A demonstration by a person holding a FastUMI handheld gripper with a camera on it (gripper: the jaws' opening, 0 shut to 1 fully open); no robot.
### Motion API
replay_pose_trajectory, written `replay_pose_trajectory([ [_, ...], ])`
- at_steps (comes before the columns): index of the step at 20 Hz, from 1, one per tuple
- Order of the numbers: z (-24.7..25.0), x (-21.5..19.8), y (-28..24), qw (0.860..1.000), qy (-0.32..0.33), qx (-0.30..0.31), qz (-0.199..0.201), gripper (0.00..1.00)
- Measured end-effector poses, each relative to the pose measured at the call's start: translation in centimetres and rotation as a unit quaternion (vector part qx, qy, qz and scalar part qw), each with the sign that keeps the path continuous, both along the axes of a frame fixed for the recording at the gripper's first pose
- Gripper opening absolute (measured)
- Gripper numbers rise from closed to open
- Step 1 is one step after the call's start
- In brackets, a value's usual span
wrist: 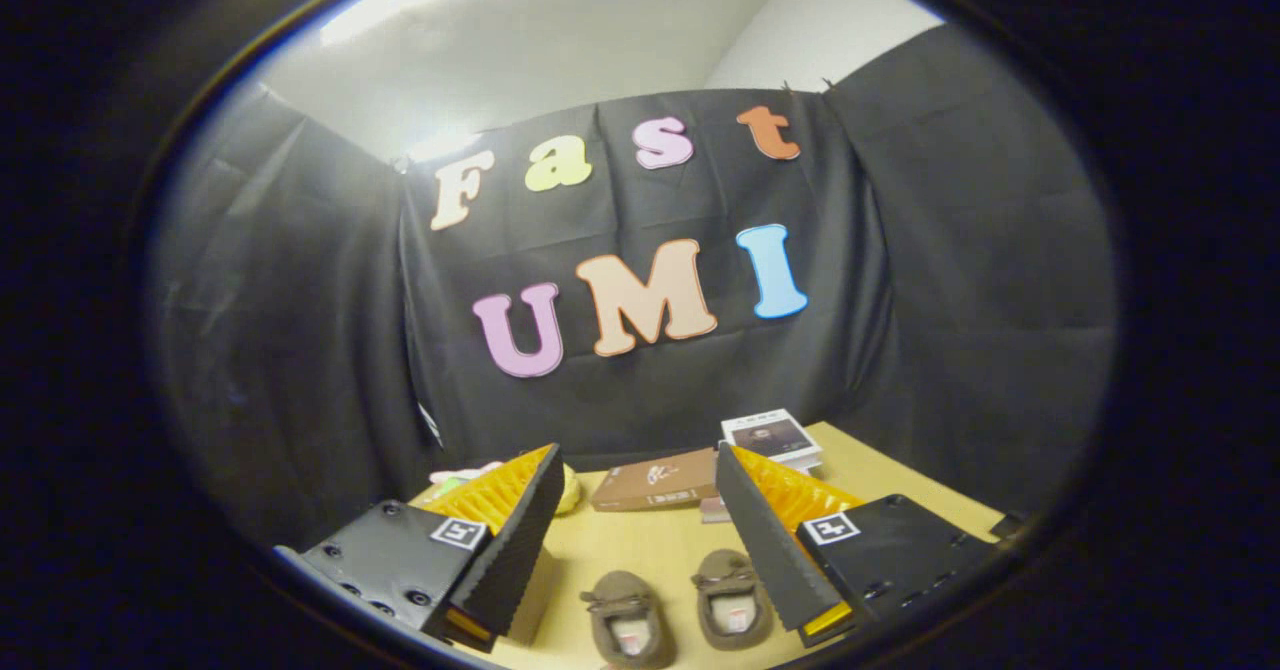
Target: Open the storage box then place both shoes into the box .Put the left shoe in first, then the right shoe, with the right side of both shoes facing outward in a uniform manner.
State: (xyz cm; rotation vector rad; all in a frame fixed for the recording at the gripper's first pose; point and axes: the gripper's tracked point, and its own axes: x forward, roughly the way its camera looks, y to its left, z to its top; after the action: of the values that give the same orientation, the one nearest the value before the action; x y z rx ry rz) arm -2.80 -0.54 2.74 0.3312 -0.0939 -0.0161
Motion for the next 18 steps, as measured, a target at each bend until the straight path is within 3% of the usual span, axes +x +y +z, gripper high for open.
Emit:
replay_pose_trajectory([
  [4, -1.1, -0.1, 2.0, 0.995, -0.013, 0.096, 0.027, 0.99],
  [9, -5.7, -0.4, 4.5, 0.963, 0.000, 0.264, 0.047, 0.99],
  [18, -15.1, 0.6, 12.3, 0.859, 0.066, 0.503, 0.069, 0.99],
])
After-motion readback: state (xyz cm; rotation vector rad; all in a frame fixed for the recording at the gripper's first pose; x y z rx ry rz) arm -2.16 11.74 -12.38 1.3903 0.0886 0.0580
